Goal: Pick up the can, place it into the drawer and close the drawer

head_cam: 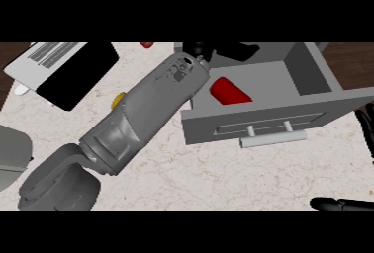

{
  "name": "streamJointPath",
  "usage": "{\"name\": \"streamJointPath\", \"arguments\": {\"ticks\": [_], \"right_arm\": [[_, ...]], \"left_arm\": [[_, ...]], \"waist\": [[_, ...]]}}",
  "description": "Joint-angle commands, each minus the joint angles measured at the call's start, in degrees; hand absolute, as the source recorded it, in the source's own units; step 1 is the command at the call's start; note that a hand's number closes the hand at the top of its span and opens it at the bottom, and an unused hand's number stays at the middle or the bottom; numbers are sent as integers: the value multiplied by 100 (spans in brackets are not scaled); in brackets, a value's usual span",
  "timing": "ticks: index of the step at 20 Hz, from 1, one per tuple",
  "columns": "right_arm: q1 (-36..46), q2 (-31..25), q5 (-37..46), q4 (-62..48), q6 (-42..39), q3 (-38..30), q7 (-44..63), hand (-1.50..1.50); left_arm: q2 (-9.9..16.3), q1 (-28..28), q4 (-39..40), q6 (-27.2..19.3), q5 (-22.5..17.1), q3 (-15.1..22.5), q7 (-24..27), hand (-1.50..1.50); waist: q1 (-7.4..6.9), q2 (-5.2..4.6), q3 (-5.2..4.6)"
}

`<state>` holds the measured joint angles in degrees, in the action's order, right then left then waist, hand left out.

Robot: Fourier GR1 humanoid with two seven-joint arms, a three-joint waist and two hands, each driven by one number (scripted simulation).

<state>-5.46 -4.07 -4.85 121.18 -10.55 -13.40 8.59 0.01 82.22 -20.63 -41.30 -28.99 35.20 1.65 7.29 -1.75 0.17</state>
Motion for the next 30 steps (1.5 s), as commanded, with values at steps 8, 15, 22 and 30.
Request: {"name": "streamJointPath", "arguments": {"ticks": [8,15,22,30], "right_arm": [[67,-71,384,101,35,54,-265,-150],[-46,-536,1236,742,-126,236,-448,-150],[356,-791,2378,356,-23,657,-780,-150],[698,-1051,4519,-132,426,1502,-813,-150]], "left_arm": [[-1,-241,-145,-546,-418,155,227,-150],[-1,225,0,-315,-727,-96,144,-150],[-1,-105,-578,-654,-1132,13,449,-150],[-1,89,-453,-691,-1178,-57,557,-150]], "waist": [[52,-26,-1],[0,5,-8],[-208,42,-7],[-512,78,-14]]}}
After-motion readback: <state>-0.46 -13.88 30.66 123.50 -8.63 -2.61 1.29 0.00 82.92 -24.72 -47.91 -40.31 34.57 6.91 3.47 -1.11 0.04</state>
